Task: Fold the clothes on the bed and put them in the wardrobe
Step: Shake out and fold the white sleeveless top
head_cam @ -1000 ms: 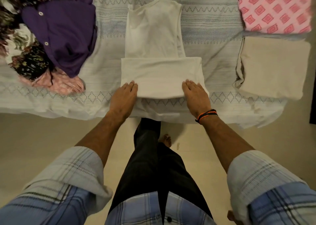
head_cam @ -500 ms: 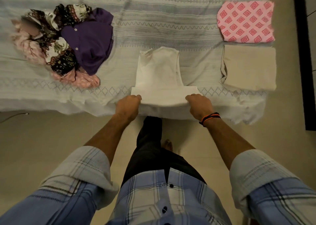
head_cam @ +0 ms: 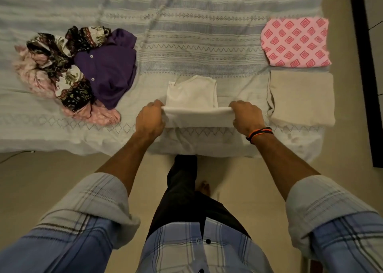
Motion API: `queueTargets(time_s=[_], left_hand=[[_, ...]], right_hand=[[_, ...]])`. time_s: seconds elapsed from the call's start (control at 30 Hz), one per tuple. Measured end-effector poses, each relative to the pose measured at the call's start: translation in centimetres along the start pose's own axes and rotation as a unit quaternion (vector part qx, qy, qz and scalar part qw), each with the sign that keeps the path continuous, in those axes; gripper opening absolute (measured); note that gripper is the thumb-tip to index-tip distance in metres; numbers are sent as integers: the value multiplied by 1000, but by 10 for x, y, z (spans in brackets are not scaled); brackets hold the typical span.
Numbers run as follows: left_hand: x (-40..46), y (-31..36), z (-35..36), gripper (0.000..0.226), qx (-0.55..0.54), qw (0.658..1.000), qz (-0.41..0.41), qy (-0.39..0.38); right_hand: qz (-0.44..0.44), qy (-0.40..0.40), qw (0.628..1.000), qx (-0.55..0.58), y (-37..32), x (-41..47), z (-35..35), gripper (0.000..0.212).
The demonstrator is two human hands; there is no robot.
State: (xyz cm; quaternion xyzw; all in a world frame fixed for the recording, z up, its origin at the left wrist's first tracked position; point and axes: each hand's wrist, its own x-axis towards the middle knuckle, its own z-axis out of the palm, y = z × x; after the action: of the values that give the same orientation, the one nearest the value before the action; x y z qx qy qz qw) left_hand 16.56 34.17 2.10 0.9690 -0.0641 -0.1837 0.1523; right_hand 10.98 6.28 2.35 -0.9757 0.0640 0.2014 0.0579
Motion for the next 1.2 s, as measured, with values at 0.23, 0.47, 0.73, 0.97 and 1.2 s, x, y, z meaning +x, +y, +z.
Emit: queueTargets(time_s=[0.23, 0.47, 0.73, 0.97, 1.2], left_hand=[[67, 5, -4, 24, -138, 984, -91, 58], [134, -5, 12, 22, -190, 969, -157, 23], [181, -14, 30, 22, -204, 962, -183, 8], [155, 4, 54, 38, -96, 993, 35, 67], [131, 13, 99, 152, 77, 975, 102, -182]], right_hand=[[44, 18, 999, 16, 7, 66, -13, 32], [87, -5, 995, 44, 15, 129, -7, 28], [107, -19, 993, 46, 24, 172, 7, 30], [10, 51, 997, 63, -19, 155, 37, 46], [-34, -123, 992, 20, -47, 137, 89, 146]])
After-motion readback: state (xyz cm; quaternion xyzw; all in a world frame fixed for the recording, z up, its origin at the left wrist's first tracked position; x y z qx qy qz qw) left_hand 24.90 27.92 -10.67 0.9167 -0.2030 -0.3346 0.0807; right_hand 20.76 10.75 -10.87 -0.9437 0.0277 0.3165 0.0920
